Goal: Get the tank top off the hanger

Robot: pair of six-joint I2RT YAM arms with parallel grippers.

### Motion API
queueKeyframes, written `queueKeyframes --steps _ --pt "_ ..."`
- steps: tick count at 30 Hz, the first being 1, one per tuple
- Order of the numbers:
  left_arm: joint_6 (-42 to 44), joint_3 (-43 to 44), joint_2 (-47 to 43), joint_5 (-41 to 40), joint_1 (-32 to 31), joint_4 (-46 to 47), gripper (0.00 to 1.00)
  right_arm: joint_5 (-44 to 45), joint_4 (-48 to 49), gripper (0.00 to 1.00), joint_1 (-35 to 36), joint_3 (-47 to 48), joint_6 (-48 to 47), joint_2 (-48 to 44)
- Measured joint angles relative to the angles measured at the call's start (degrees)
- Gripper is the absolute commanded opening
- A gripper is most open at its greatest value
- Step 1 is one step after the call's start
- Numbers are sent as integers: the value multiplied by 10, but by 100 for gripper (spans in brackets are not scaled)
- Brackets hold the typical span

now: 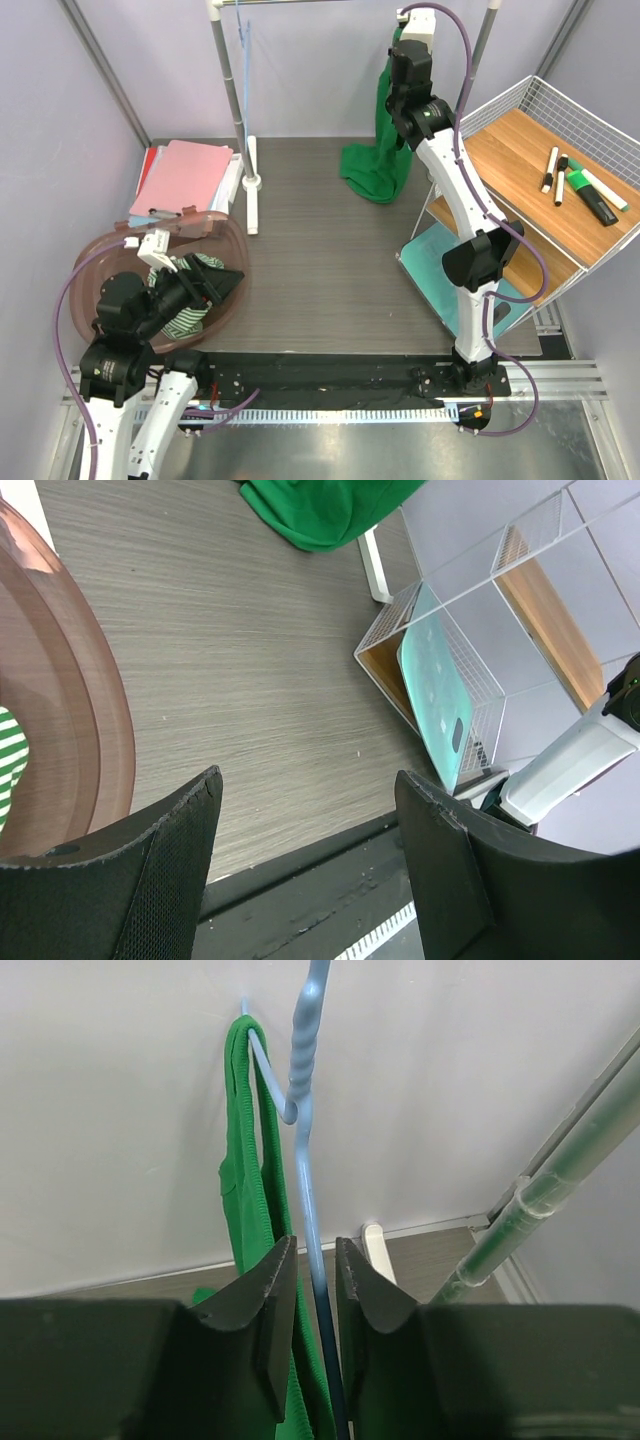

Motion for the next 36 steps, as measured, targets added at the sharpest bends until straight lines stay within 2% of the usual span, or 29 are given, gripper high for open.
queueKeyframes --steps 3,23,36 --pt "0 0 0 3 0 0 70 -6 -3 1 0 0 12 -1" --pt "-11 0 0 11 0 0 70 -66 -56 1 0 -2 123 -36" --pt "-21 -2 0 15 0 3 70 -119 -71 1 0 -22 162 -120"
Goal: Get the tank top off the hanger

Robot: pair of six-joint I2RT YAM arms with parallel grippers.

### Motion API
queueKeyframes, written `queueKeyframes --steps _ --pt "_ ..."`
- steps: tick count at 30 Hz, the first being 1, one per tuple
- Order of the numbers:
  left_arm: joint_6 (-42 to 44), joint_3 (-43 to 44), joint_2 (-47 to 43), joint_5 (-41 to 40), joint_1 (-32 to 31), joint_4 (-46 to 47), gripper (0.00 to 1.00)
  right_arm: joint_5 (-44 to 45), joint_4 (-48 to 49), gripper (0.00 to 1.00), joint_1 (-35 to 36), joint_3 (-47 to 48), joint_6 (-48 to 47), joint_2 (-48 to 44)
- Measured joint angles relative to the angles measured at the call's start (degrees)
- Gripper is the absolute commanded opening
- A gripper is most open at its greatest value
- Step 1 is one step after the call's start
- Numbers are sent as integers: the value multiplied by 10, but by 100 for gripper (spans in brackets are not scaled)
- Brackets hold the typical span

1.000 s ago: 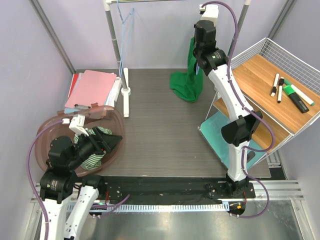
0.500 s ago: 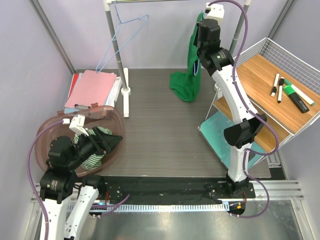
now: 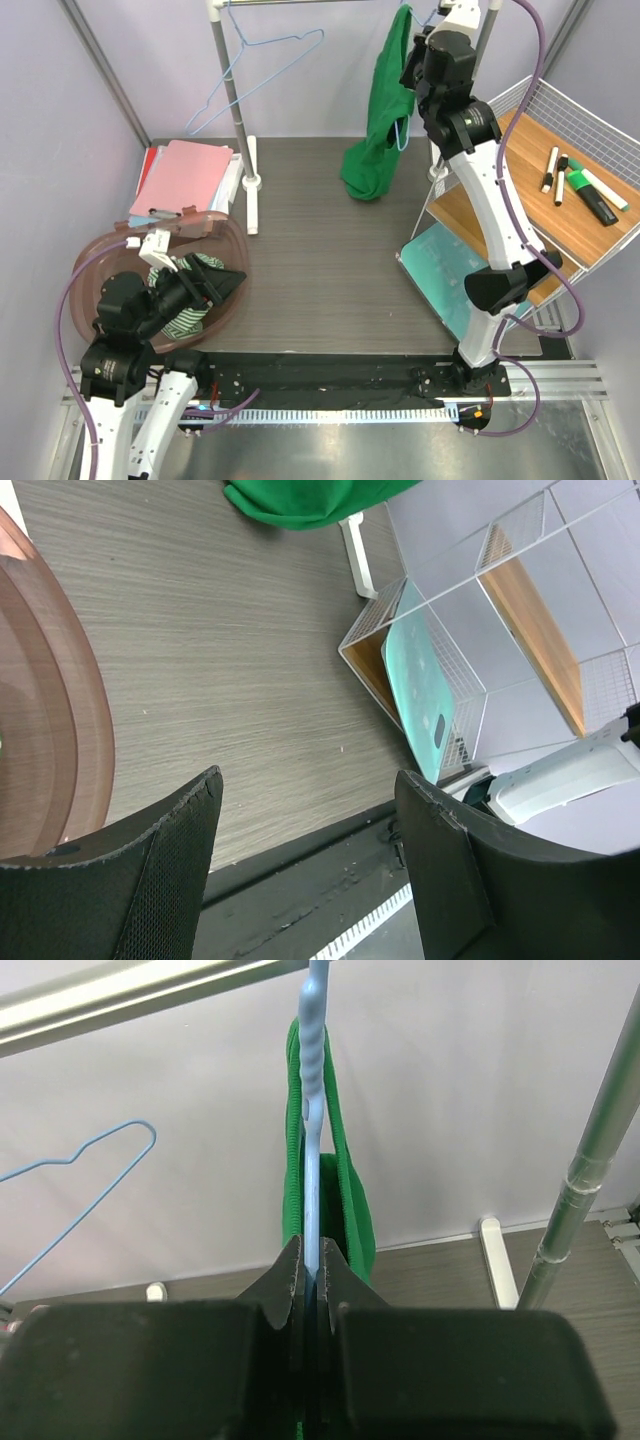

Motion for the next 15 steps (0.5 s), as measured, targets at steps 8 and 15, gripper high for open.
queueKeyframes --steps 8,15 --pt "-8 -7 0 16 0 15 71 -30 0 1 9 -102 5 -77" --pt "-23 -28 8 60 0 61 72 -30 0 1 70 -213 -3 -143"
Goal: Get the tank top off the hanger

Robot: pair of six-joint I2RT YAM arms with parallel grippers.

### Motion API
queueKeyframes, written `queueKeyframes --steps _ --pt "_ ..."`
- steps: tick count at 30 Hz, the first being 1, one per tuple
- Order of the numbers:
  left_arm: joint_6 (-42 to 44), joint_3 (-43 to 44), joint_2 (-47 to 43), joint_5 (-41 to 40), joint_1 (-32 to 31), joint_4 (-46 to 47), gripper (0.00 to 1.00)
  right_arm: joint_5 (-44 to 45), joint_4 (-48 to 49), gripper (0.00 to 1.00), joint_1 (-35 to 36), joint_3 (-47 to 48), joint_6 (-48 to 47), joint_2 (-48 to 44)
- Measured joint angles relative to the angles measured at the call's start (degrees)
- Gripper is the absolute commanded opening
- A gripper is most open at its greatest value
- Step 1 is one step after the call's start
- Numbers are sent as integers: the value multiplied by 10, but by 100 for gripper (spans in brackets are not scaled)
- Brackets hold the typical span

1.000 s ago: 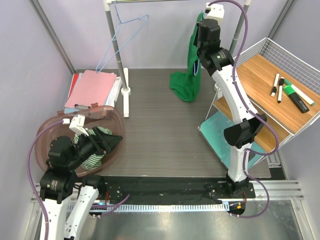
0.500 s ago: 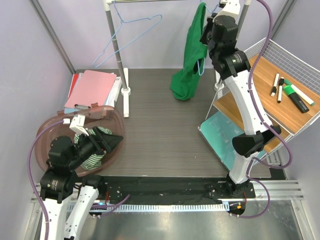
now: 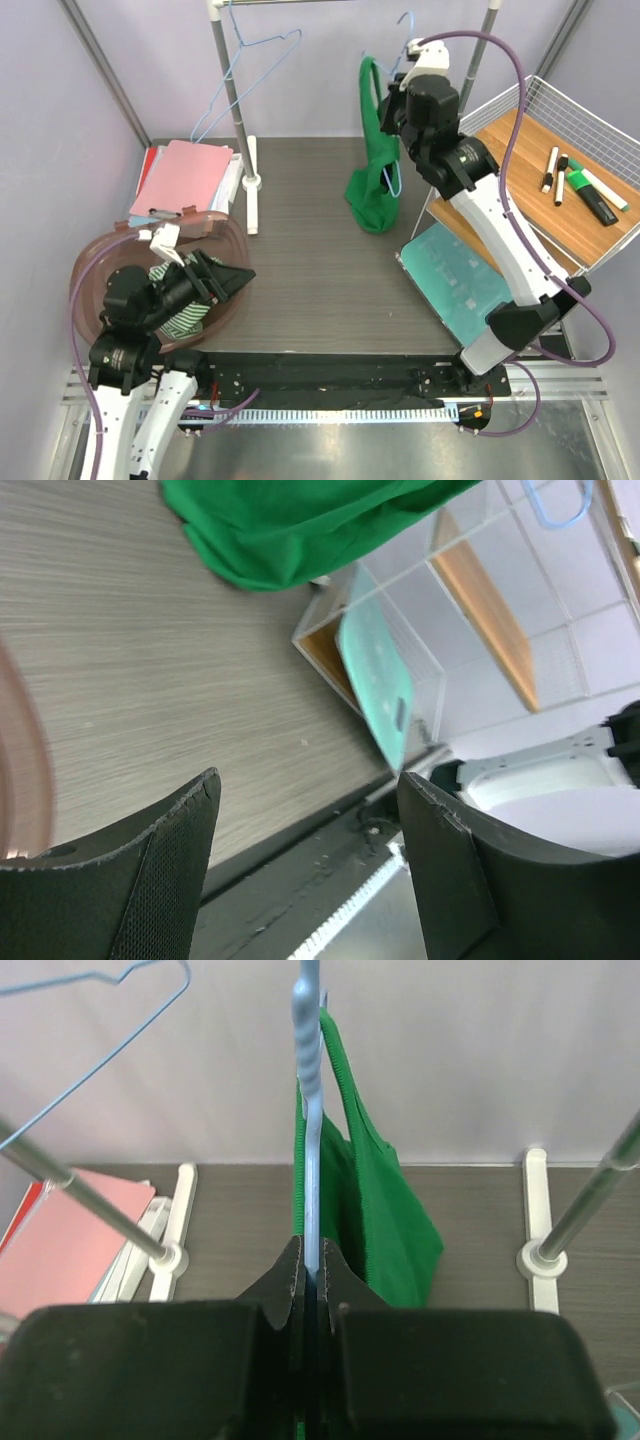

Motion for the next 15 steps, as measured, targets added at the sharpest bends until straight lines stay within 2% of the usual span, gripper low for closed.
queueKeyframes --steps 6,11,15 --pt "-39 -32 43 70 0 71 72 19 6 1 90 -110 -9 -78" --pt "-84 -37 45 105 -10 146 70 24 10 1 150 -223 13 -168" --pt "-106 -26 68 103 -76 206 69 28 18 1 177 -285 39 -216"
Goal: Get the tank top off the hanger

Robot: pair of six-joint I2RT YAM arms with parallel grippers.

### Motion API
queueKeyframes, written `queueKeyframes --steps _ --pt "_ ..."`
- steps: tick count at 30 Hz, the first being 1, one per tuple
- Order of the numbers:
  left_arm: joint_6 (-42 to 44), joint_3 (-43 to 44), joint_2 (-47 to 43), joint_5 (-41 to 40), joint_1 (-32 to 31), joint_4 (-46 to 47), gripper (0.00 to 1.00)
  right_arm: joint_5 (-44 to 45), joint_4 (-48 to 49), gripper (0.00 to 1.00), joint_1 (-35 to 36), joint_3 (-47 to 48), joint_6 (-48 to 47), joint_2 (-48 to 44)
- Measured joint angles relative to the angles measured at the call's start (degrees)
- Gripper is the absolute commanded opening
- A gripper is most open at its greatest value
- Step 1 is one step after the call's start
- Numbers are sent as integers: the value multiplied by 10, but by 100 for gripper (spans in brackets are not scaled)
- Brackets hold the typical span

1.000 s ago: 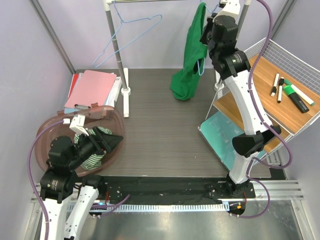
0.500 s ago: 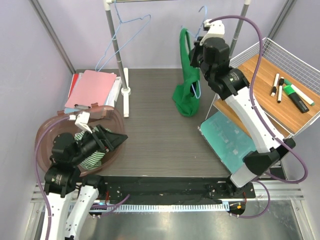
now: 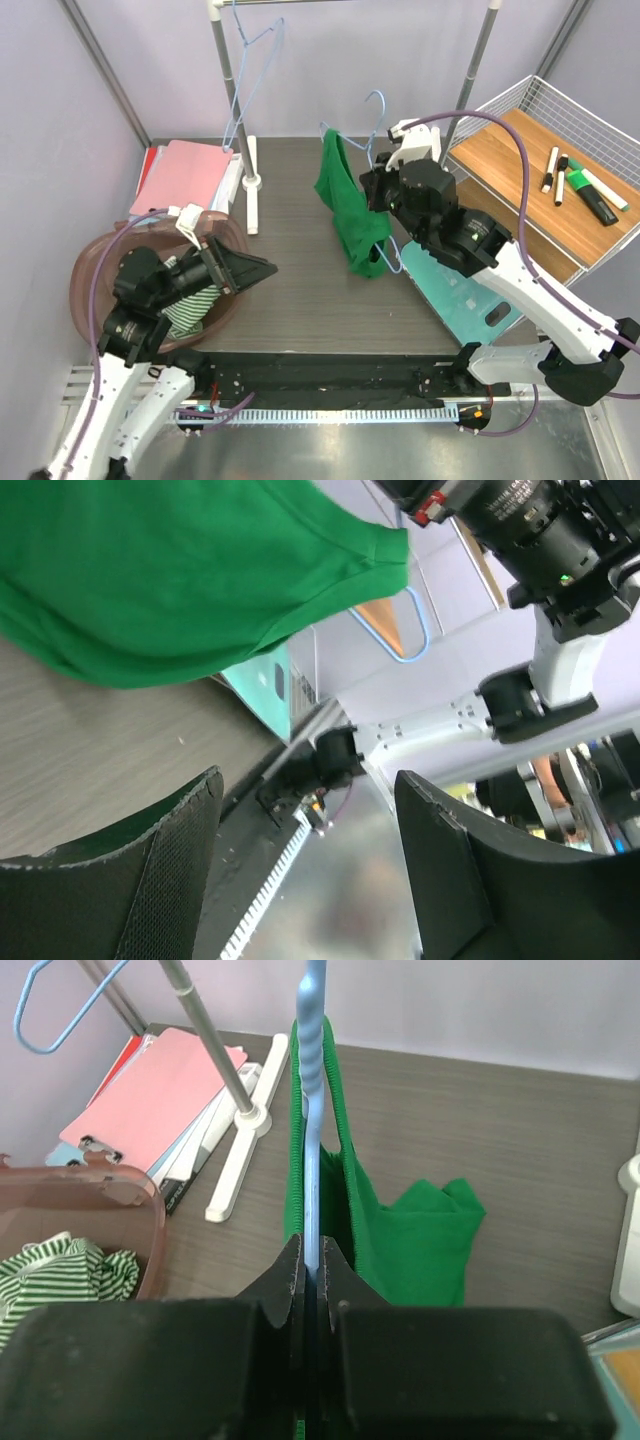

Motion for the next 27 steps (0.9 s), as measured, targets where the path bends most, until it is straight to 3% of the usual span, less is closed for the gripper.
queueKeyframes --steps 4,8,12,15,21,27 --pt "17 30 71 -65 -171 27 68 0 8 1 14 -42 24 -20" --pt "82 72 151 -198 -381 31 64 -11 9 1 16 -64 53 -26" --pt "198 119 218 -369 -553 30 60 -29 10 1 18 -91 88 -52" --pt "299 152 259 -489 -641 36 60 -39 11 1 18 -111 110 -84" --pt "429 191 332 -631 -665 52 61 -50 12 1 18 -133 136 -129" --pt "492 236 402 -714 -665 54 60 -61 12 1 18 -152 150 -140"
